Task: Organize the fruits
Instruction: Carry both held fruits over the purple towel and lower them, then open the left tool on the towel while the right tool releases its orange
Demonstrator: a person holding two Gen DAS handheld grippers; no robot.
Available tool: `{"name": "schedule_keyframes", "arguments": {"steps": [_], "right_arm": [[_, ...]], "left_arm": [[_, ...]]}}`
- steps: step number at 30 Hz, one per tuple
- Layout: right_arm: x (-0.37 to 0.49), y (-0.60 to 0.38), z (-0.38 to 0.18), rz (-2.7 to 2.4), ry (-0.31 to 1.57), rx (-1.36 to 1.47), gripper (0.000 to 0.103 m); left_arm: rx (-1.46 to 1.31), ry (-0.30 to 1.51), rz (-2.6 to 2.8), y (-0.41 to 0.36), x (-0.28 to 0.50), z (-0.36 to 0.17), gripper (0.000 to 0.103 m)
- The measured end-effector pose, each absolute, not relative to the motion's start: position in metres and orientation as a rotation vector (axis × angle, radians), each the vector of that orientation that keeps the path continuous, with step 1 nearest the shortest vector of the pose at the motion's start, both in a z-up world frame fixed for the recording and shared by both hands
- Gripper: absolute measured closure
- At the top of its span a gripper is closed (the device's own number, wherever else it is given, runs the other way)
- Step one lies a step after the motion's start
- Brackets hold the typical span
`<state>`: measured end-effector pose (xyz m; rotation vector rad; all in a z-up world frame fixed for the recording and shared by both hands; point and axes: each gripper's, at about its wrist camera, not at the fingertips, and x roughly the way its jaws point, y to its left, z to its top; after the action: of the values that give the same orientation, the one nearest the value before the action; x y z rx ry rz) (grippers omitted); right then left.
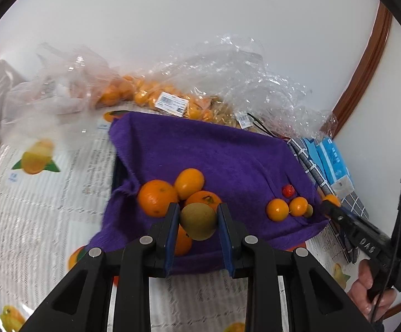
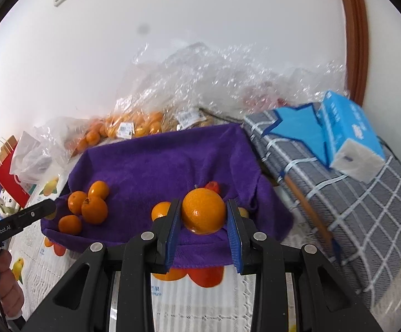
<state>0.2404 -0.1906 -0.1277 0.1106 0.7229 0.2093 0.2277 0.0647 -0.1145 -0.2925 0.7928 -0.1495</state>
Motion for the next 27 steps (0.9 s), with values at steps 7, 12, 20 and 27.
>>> {"name": "schedule_keyframes", "arguments": {"steps": [7, 12, 20, 27], "right_arm": [[0.253, -0.183, -0.152, 0.227, 0.778, 0.114, 0.071], [0.254, -0.179, -0.158, 0.234, 0.787, 0.097, 0.071], [0.253, -0.178, -0.159, 0.240, 0.779, 0.096, 0.071], [0.249, -0.174, -0.159, 0.225, 0.755, 0.059, 0.071]], "left_arm": [[-0.309, 0.829, -0.189, 0.047, 0.244, -0.129, 0.077], [-0.270, 0.835, -0.203, 0.032, 0.246, -0.133, 0.077], [-0.248, 0.833, -0.214, 0.023, 0.251, -0.130, 0.076], [-0.196, 0.814, -0.185, 0.016, 0.251, -0.131, 0.076]]}}
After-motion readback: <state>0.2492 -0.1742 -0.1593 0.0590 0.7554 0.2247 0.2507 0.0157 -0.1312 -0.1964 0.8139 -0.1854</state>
